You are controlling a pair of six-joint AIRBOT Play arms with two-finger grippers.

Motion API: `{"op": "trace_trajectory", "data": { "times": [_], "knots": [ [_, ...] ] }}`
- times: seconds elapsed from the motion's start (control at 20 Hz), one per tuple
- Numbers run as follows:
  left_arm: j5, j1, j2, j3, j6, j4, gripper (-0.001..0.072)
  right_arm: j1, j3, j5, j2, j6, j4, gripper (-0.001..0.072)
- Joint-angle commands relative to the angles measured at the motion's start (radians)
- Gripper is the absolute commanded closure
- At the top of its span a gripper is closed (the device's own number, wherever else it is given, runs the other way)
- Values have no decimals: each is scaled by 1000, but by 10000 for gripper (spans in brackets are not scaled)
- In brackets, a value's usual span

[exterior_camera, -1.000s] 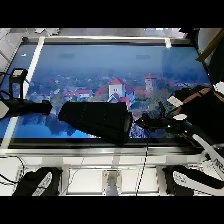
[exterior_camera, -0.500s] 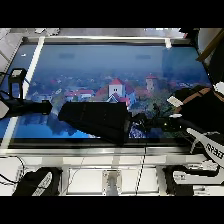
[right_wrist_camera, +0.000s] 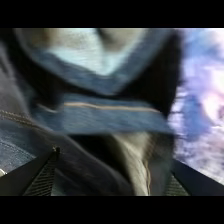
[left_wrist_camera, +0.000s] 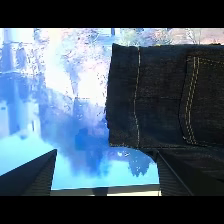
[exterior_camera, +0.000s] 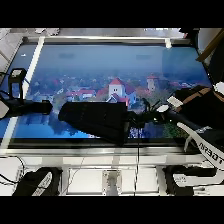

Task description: Fold the clothes and pants, and hang the long-sleeved shirts on hangers.

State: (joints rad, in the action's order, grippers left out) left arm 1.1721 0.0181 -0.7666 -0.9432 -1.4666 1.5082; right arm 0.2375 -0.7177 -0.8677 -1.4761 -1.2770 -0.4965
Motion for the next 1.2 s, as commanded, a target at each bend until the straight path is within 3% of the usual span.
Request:
{"op": "trace_trajectory", "data": {
  "times": [0.0,0.1,0.15,0.2,0.25,0.3,0.45,0.7,0.95,1.15],
  "knots": [
    [0,0,1,-1,0,-1,17,92,-74,-2,-58,-24,2,46],
    [0,0,1,-1,0,-1,17,136,-116,2,-90,-25,4,51],
    [0,0,1,-1,0,-1,17,152,-135,10,-97,-25,3,89],
    [0,0,1,-1,0,-1,17,162,-154,28,-96,-27,4,264],
    [0,0,1,-1,0,-1,17,161,-176,35,-95,-29,3,529],
    [0,0,1,-1,0,-1,17,153,-207,32,-95,-32,2,684],
    [0,0,1,-1,-1,-2,17,84,-333,-21,-75,-31,-1,702],
    [-1,0,1,-1,0,-62,17,-175,-620,-245,26,-78,-82,702],
    [-1,0,1,-1,0,-62,18,-556,-844,-380,222,-237,-360,702],
    [-11,0,0,-1,0,-61,17,-912,-913,-562,379,-252,-539,702]
  ]
}}
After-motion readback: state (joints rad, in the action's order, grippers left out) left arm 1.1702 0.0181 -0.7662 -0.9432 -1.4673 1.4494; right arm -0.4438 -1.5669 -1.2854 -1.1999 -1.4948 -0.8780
